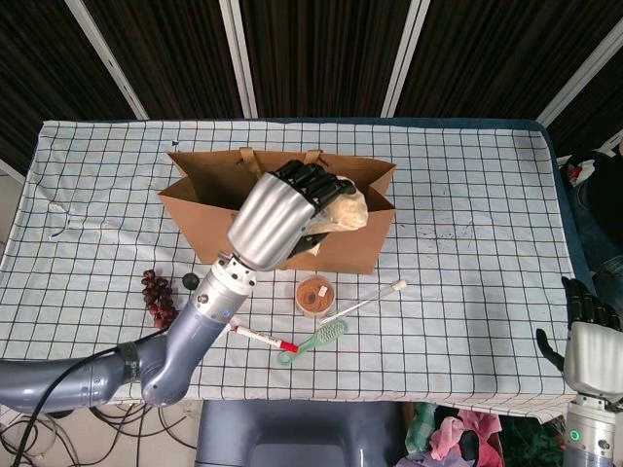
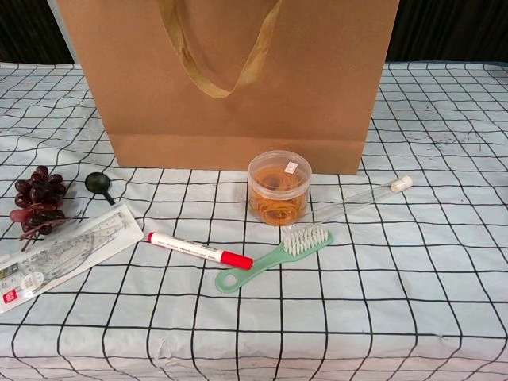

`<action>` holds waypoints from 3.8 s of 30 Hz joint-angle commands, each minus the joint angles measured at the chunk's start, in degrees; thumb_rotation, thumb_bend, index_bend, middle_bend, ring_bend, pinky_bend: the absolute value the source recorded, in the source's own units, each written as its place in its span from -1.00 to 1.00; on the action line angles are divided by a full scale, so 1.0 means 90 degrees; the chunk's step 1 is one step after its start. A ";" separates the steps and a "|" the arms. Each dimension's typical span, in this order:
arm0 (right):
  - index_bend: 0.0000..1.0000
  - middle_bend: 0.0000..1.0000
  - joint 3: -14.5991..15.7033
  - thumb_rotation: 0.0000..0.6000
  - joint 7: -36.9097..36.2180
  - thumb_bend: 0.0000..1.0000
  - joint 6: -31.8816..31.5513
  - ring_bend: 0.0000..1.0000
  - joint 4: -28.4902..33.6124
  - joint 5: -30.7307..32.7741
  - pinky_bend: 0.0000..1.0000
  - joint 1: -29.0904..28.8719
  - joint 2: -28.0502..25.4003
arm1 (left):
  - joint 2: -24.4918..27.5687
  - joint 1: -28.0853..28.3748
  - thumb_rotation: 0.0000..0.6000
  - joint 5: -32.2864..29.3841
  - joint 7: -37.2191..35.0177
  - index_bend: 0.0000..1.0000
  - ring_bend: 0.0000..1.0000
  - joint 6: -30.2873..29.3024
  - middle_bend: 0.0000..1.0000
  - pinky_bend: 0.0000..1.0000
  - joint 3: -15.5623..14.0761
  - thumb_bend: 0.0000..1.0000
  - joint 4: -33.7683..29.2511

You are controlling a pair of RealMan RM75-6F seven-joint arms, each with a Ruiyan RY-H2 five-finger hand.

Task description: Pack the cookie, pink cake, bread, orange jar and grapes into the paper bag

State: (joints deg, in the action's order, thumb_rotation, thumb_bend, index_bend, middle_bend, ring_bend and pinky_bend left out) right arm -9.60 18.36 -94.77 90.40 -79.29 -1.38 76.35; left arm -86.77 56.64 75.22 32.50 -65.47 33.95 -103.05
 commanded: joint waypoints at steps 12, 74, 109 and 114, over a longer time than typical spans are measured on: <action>-0.73 -0.71 0.0045 1.00 0.0085 -0.57 0.0131 -0.57 -0.0121 0.0032 -0.53 -0.0038 0.0129 | 0.0218 0.0162 1.00 -0.0766 -0.0763 -0.31 -0.32 0.0060 -0.13 -0.08 0.0256 -0.28 0.0993; -0.72 -0.72 0.0045 1.00 -0.0082 -0.57 0.0078 -0.58 -0.0047 -0.0100 -0.53 0.0057 -0.0030 | 0.0038 -0.1922 1.00 0.1601 -0.1867 -0.66 -0.79 0.1096 -0.62 -0.63 -0.3096 -0.86 0.0837; -0.72 -0.72 0.0043 1.00 -0.0253 -0.57 0.0125 -0.58 -0.0015 -0.0107 -0.53 0.0057 -0.0042 | -0.2219 -0.0318 1.00 -0.0860 -0.0645 -0.70 -0.83 0.2033 -0.65 -0.66 -0.2170 -0.85 0.2844; -0.72 -0.72 0.0048 1.00 -0.0267 -0.57 0.0099 -0.58 -0.0002 -0.0135 -0.53 0.0064 -0.0037 | -0.2252 -0.0270 1.00 -0.1053 -0.0403 -0.70 -0.81 0.1992 -0.64 -0.64 -0.2237 -0.85 0.2929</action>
State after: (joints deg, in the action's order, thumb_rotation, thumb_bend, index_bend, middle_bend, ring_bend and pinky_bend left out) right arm -9.17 15.96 -93.87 90.38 -80.50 -0.80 76.01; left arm -106.92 54.04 66.26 28.51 -47.45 14.01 -76.92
